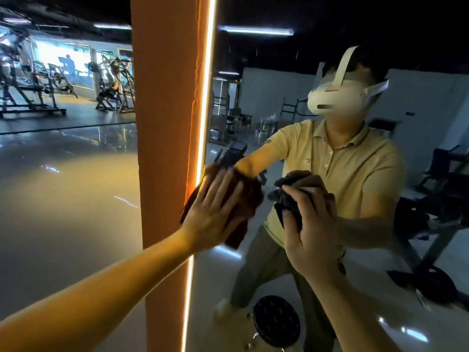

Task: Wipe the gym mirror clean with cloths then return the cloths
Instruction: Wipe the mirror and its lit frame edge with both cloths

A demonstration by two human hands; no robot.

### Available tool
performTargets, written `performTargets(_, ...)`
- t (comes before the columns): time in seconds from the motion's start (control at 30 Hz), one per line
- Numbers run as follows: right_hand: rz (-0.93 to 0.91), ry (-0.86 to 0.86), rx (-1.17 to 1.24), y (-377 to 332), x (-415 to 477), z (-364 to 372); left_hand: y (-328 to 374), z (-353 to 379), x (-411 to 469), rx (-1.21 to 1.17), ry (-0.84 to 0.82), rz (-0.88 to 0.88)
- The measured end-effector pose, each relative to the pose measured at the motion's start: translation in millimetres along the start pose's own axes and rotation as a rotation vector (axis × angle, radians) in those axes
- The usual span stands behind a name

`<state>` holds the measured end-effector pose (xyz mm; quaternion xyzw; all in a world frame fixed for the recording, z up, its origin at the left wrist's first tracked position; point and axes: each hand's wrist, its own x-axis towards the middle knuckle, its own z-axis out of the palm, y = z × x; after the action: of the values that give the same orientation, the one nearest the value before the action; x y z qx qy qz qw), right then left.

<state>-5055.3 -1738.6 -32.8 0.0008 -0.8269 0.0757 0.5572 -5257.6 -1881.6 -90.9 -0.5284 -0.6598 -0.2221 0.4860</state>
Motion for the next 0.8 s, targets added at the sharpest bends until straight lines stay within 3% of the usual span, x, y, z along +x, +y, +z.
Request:
performTargets(0.13,0.109,0.099,0.186,-6,9,-3,23,-19,125,-0.144,0.239,-0.245)
performTargets(0.23,0.166,0.184,0.295,-6,8,-3,49,-1,129,-0.143,0.276,-0.133)
performTargets(0.5,0.020,-0.013,-0.011,0,-27,5,7,42,-53,0.153,-0.076,0.270)
performTargets(0.67,0.060,-0.026,0.053,-6,-19,-9,-38,10,-39,0.213,-0.225,0.509)
performTargets(0.73,0.102,-0.009,0.105,-10,-7,-10,-45,-8,15,0.186,-0.133,0.432)
performTargets(0.8,0.119,0.015,0.164,-15,4,-8,-44,-21,71,0.072,0.031,0.160)
